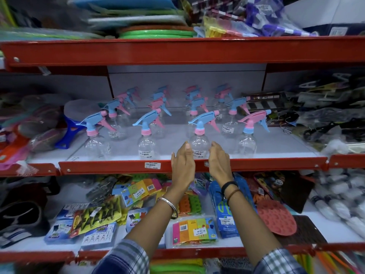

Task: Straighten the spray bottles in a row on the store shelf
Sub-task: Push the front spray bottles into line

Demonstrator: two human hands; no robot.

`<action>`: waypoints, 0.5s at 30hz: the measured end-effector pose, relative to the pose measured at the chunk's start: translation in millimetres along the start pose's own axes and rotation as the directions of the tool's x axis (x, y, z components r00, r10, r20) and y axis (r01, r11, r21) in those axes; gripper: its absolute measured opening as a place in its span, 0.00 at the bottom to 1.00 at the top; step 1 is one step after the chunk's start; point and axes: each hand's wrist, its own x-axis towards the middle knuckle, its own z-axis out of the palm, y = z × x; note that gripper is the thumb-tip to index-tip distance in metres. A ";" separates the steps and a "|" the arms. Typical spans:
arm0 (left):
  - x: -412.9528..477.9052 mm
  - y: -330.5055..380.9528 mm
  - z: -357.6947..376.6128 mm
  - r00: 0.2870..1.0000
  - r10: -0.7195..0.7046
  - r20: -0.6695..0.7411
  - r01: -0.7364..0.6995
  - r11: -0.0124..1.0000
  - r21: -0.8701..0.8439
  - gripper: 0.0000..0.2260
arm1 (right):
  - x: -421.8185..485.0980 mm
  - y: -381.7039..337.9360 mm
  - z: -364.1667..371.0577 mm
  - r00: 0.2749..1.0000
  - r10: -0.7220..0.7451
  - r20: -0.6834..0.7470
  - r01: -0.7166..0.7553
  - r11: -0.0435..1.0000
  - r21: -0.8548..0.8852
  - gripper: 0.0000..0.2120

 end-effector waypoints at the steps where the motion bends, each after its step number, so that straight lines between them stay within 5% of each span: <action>1: -2.7 -0.4 -2.2 0.999 0.006 -0.038 -0.006 1.000 -0.016 0.30 | -3.9 1.9 1.8 0.995 -0.027 -0.095 0.029 0.999 0.023 0.25; 4: -13.7 -6.3 -21.9 0.959 0.093 -0.269 -0.114 0.992 -0.062 0.21 | -18.8 -0.8 11.4 0.895 -0.280 -0.348 0.337 0.935 0.114 0.13; 7: -13.5 -18.7 -51.9 0.881 0.118 -0.458 -0.157 0.986 -0.048 0.19 | -27.3 -14.2 32.0 0.880 -0.406 -0.247 0.455 0.869 0.194 0.11; 10: -2.6 -29.1 -82.2 0.866 0.017 -0.500 -0.047 0.998 -0.046 0.21 | -29.1 -33.4 63.8 0.924 -0.381 0.029 0.364 0.900 0.239 0.17; 15: 8.9 -44.7 -106.4 0.918 -0.084 -0.388 0.081 0.996 -0.025 0.23 | -20.2 -45.9 110.8 0.927 -0.110 0.358 0.103 0.994 0.039 0.28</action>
